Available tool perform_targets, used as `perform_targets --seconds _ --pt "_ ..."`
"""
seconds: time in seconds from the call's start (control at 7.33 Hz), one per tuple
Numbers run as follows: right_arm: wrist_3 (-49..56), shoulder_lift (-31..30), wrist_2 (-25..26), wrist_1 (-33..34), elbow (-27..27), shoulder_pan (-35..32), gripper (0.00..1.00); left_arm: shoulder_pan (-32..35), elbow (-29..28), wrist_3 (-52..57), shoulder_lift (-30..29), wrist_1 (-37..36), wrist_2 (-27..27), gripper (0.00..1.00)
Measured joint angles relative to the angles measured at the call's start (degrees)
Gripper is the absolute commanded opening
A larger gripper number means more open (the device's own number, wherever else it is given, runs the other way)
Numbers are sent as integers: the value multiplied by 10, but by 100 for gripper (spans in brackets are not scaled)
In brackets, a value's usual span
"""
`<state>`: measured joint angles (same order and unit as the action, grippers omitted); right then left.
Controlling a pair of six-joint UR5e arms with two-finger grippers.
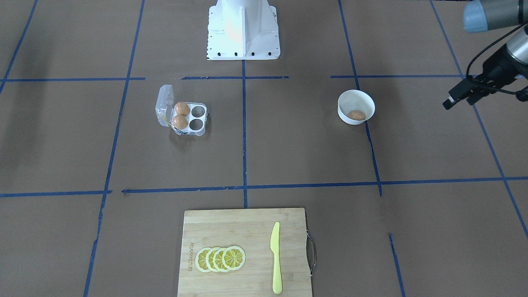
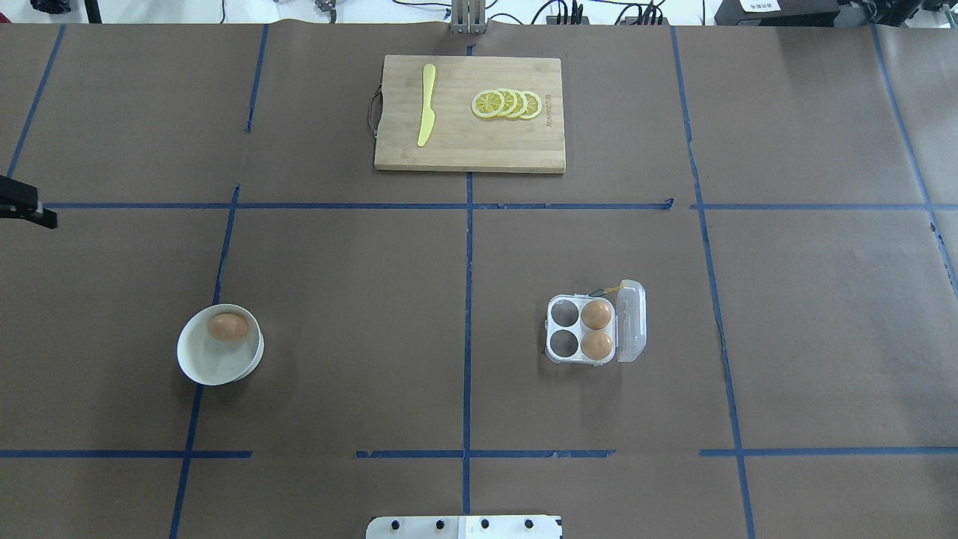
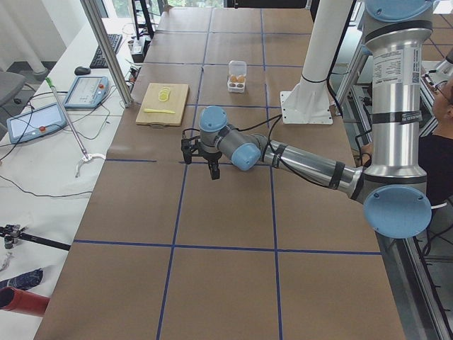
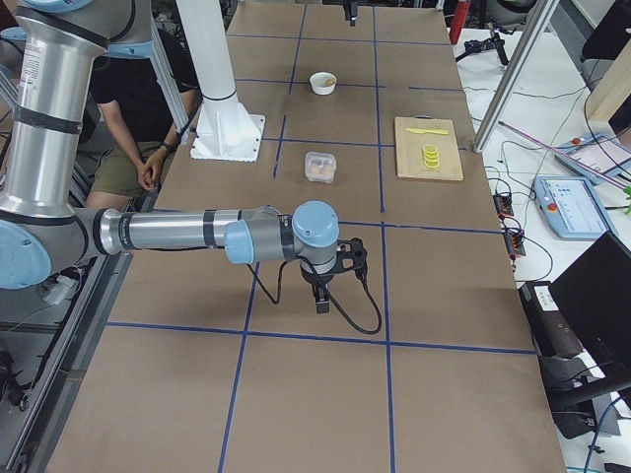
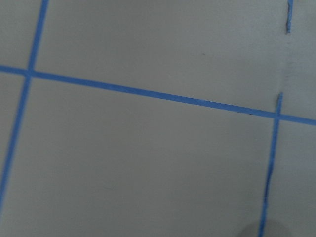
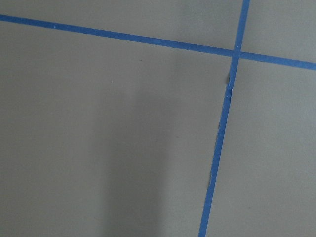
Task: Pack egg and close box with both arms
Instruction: 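Move the left gripper over the white bowl toward the brown egg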
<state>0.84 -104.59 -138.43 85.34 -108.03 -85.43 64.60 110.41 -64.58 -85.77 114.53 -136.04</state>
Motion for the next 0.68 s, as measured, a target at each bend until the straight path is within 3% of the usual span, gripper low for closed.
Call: perform_targets --seconds 0.27,0.68 --pt "-1 0 0 0 6 0 100 -63 9 -197 -21 41 21 96" --pt "-1 4 1 -1 11 2 100 -160 23 -465 -41 45 123 88"
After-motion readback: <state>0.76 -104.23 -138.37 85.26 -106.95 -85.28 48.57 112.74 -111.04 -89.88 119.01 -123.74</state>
